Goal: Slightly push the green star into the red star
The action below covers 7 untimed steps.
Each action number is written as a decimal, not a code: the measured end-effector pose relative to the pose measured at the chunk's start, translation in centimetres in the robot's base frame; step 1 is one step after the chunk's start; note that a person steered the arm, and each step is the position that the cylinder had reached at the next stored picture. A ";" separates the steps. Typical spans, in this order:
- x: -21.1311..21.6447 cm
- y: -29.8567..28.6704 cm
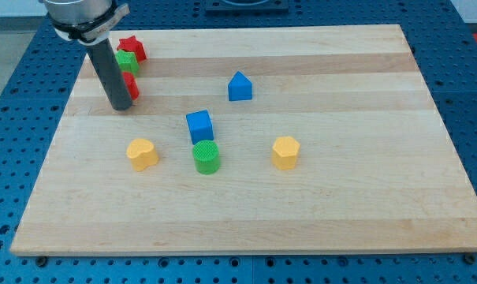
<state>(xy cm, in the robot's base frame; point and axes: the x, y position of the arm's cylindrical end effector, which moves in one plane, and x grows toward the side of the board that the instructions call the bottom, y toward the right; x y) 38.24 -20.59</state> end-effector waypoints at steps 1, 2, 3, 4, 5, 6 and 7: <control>-1.3 0.0; -1.5 0.0; 0.4 -2.9; -0.9 -5.3; -5.0 -5.2; -7.1 -5.2; -8.3 -5.2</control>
<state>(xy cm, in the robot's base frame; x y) 29.92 -25.77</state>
